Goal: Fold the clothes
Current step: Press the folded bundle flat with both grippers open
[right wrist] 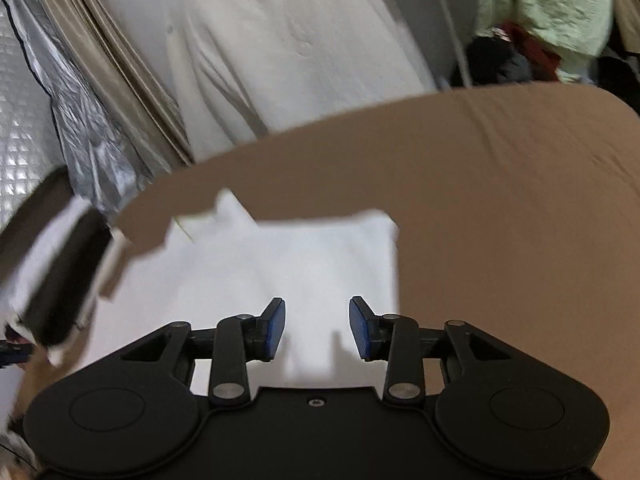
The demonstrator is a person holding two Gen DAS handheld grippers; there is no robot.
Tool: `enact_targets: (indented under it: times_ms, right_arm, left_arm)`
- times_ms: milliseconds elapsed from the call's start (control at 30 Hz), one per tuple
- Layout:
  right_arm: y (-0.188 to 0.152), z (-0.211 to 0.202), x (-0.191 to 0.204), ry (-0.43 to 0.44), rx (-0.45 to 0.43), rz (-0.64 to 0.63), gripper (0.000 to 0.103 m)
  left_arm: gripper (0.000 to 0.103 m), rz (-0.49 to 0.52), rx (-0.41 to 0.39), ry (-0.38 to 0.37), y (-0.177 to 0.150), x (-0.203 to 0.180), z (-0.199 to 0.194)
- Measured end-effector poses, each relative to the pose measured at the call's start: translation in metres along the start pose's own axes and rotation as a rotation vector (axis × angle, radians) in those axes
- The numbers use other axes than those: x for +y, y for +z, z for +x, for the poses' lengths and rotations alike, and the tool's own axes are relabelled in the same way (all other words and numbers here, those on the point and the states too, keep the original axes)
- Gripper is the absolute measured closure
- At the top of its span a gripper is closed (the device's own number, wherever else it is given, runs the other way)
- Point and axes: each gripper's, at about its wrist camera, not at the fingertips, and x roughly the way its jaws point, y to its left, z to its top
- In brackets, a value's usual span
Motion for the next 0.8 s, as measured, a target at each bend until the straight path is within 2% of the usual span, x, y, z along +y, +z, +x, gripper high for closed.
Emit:
enact_targets:
  times_ms: [100,167,333,400,500,567,633,667,700,733,767,800]
  right_arm:
    - [0.037,0.026,0.016,0.041,0.012,-0.016,0.055]
    - [0.049,0.046,0.023,0.011,0.019,-0.063,0.052]
    - [0.057,0.088,0.005,-0.13,0.058,-0.17,0.051]
    - [0.058,0.098,-0.017,-0.139,0.08,-0.141,0.051]
    - [0.055,0.112,-0.047,-0.102,0.106,-0.024,0.051]
    - [0.05,0.12,-0.065,-0.068,0.112,0.064,0.051]
    - [0.044,0.127,-0.077,-0.036,0.107,0.126,0.051]
    - [0.042,0.129,-0.08,-0.019,0.09,0.145,0.051]
    - [0.04,0.131,-0.082,-0.002,0.07,0.161,0.051]
    - [0.039,0.132,-0.081,0.003,0.053,0.149,0.051]
    - [0.04,0.133,-0.078,0.007,0.035,0.131,0.056]
    - [0.04,0.133,-0.074,-0.008,0.024,0.101,0.06]
  left_arm:
    - [0.054,0.027,-0.044,-0.049,0.018,-0.023,0.036]
    - [0.062,0.062,-0.072,-0.072,0.019,-0.034,0.06]
    - [0.064,0.128,-0.028,-0.099,0.022,-0.04,0.124]
    - [0.064,0.125,-0.001,-0.121,0.023,-0.037,0.144]
    - [0.054,0.047,0.042,-0.174,0.024,-0.024,0.164]
    - [0.032,-0.059,0.04,-0.26,0.022,-0.01,0.167]
    - [0.026,-0.155,0.033,-0.334,0.021,0.002,0.17]
    - [0.027,-0.154,0.035,-0.349,0.02,0.003,0.171]
    - [0.03,-0.14,0.038,-0.358,0.02,0.004,0.171]
    - [0.053,-0.126,0.041,-0.366,0.019,0.004,0.172]
    - [0.089,-0.082,0.049,-0.361,0.017,0.0,0.17]
    - [0.097,-0.03,0.059,-0.352,0.015,-0.004,0.168]
